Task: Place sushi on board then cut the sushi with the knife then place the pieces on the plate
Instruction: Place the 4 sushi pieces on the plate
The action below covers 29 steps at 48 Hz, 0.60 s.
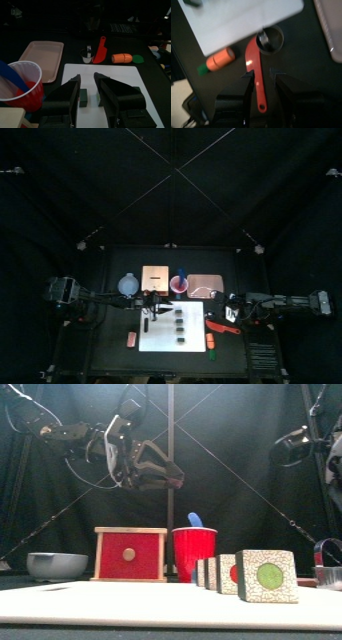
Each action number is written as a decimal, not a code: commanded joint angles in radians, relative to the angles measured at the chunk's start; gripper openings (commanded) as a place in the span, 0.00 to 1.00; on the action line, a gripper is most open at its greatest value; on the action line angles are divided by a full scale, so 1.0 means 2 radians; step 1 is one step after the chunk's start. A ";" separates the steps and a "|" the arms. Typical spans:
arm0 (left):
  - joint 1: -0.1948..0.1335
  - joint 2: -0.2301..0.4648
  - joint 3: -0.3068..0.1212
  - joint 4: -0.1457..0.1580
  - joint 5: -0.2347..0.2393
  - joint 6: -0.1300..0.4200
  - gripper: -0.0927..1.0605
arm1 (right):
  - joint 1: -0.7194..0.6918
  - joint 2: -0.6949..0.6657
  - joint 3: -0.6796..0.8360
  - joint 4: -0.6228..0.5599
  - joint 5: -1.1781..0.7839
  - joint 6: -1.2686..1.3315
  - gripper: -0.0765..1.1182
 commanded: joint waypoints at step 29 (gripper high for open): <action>0.021 -0.044 0.062 0.000 -0.007 0.001 0.69 | 0.031 0.237 -0.093 -0.160 -0.329 0.005 0.82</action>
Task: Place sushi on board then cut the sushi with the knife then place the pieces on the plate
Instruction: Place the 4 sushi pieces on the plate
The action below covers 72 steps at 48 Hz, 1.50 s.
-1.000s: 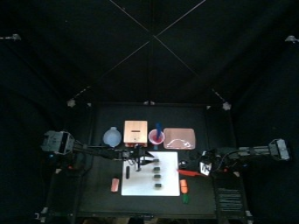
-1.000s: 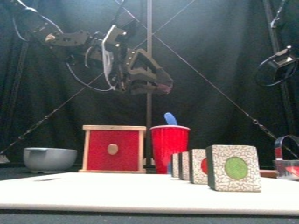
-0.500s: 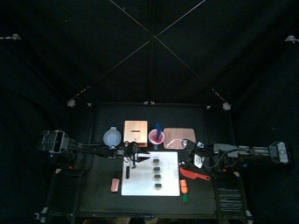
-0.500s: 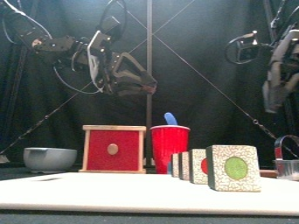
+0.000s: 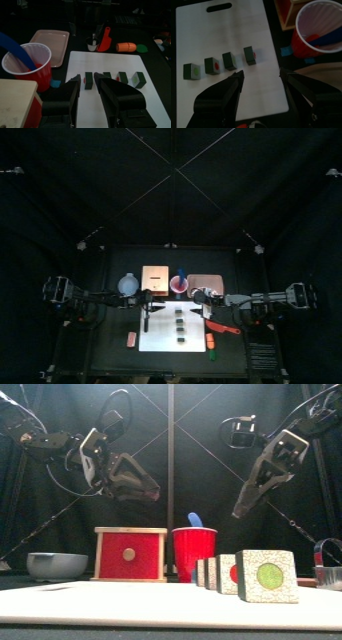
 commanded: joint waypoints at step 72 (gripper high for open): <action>0.006 -0.005 0.006 -0.012 -0.002 0.000 0.69 | -0.008 0.141 -0.107 0.004 0.066 0.002 0.55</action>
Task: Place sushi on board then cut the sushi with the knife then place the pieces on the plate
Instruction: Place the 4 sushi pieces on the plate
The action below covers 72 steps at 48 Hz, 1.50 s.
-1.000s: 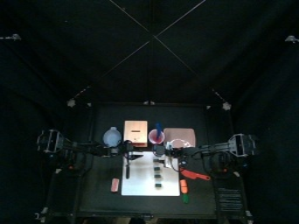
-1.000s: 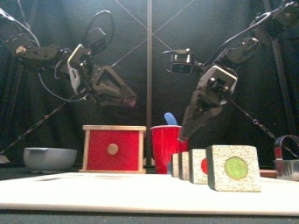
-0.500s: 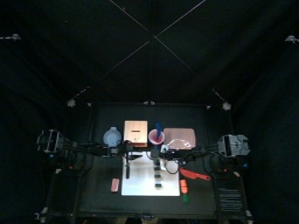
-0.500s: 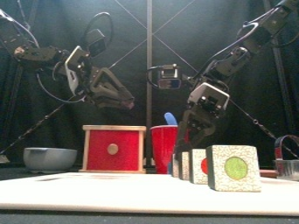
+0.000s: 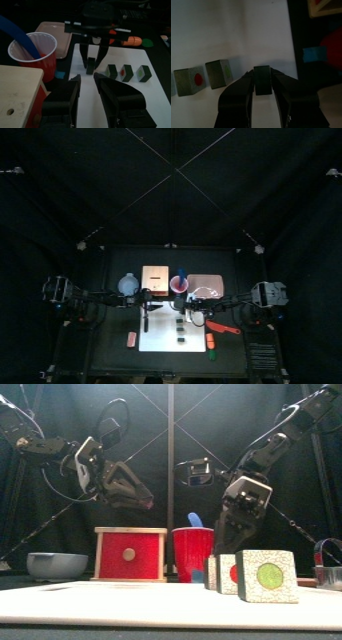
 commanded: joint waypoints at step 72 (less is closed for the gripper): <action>0.001 -0.003 -0.008 -0.005 -0.002 0.002 0.69 | -0.105 -0.115 0.018 0.018 0.085 -0.002 0.73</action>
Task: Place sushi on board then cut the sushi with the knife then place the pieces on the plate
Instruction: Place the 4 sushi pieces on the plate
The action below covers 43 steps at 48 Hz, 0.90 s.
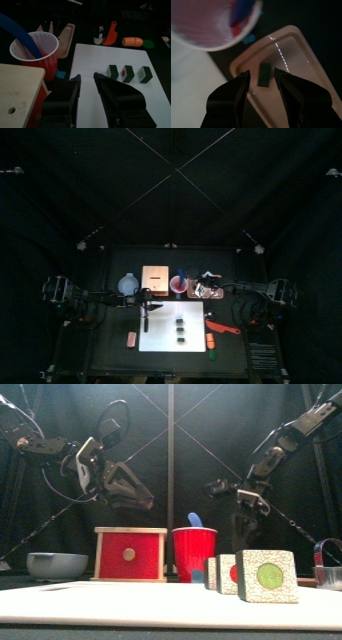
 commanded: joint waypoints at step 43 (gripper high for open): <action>0.002 -0.003 -0.008 -0.012 0.016 -0.001 0.69 | 0.235 0.081 -0.078 0.018 -0.052 0.000 0.72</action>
